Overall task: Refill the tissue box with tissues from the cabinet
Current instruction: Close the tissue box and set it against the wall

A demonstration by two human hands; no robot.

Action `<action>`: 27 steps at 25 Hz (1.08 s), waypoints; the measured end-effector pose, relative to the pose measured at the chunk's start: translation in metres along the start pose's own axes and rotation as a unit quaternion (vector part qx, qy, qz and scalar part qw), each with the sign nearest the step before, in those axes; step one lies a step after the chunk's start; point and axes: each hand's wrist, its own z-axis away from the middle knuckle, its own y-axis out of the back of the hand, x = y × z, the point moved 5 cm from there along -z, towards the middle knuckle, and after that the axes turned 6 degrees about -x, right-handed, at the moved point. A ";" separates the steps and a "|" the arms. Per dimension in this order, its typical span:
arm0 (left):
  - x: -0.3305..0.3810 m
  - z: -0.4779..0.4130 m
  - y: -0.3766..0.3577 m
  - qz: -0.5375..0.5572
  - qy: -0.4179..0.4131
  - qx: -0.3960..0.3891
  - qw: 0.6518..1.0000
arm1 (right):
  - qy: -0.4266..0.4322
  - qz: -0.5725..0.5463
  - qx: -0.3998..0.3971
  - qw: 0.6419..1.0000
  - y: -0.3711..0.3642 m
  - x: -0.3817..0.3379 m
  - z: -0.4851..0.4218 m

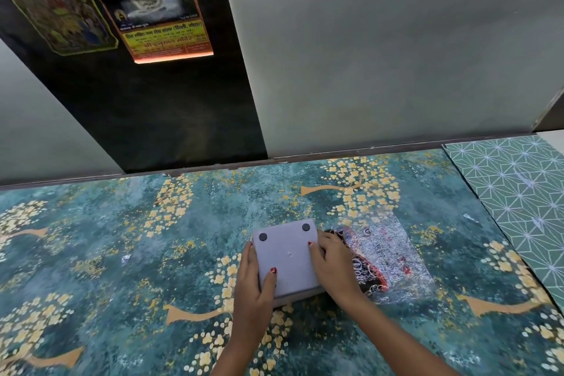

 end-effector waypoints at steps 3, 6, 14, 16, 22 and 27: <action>-0.004 0.000 -0.002 -0.023 0.011 -0.005 1.000 | -0.013 0.001 -0.014 1.000 -0.008 -0.001 -0.003; -0.004 -0.001 -0.001 -0.028 0.009 0.003 1.000 | -0.024 0.001 -0.031 0.999 -0.009 0.000 -0.006; -0.001 -0.006 0.003 0.012 0.058 0.015 0.998 | -0.037 0.027 -0.058 0.997 -0.013 -0.013 -0.005; -0.002 -0.009 0.005 0.013 0.061 0.003 0.998 | -0.033 0.046 -0.068 0.996 -0.013 -0.017 -0.006; -0.010 -0.012 0.003 -0.035 0.059 -0.024 0.997 | -0.004 0.126 -0.122 0.984 -0.014 -0.009 -0.002; -0.014 -0.003 0.000 -0.038 0.066 -0.028 0.997 | 0.002 0.231 -0.163 0.959 -0.011 -0.008 -0.002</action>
